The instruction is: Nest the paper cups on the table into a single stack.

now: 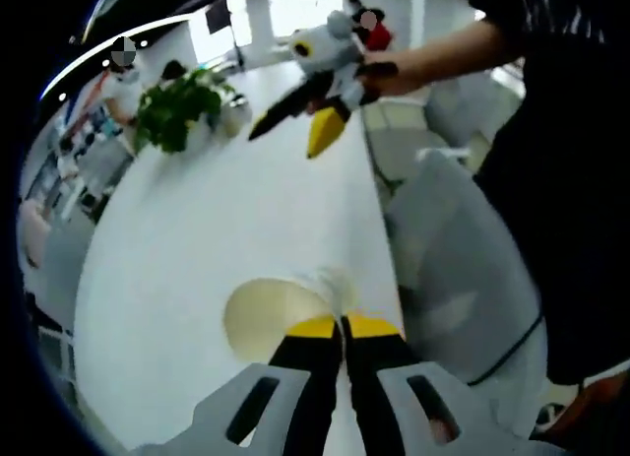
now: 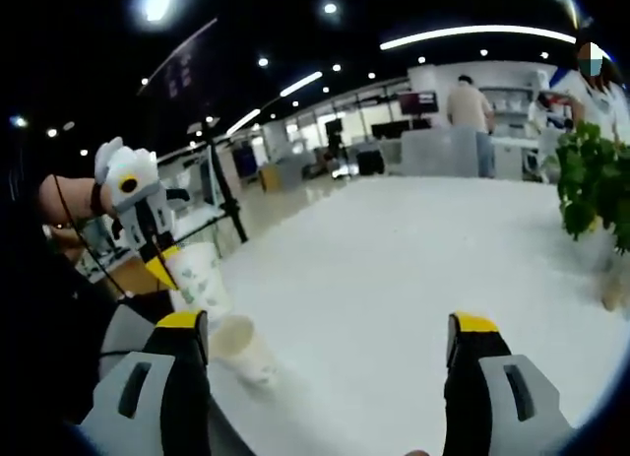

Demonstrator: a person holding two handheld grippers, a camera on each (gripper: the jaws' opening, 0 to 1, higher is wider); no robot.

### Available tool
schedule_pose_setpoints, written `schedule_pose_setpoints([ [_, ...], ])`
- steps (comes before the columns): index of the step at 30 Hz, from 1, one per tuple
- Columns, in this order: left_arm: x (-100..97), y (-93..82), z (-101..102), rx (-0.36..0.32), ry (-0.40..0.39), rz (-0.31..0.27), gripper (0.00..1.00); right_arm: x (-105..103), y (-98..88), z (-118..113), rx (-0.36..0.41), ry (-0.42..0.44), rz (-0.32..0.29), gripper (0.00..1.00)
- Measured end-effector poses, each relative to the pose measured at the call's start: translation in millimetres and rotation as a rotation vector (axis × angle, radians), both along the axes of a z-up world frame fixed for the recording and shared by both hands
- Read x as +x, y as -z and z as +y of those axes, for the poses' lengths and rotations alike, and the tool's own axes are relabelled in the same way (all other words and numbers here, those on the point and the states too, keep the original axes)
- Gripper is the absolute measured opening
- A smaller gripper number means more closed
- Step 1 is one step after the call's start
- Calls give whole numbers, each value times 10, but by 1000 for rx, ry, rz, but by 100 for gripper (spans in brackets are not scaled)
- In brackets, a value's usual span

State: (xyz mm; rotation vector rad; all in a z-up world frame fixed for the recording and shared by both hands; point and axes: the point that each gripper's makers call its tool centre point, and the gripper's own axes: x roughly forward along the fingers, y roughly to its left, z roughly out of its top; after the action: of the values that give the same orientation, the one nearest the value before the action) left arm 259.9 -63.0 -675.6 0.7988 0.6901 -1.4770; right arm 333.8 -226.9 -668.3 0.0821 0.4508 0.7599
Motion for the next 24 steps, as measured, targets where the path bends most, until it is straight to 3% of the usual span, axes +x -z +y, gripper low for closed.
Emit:
schedule_pose_setpoints([
  [5,-2,61,-4,25,31,-22,0,-10,1,-14,2,1,1,99],
  [24,-48,217,13,40,46,16,0,-75,31,-5,10,3,16,99],
])
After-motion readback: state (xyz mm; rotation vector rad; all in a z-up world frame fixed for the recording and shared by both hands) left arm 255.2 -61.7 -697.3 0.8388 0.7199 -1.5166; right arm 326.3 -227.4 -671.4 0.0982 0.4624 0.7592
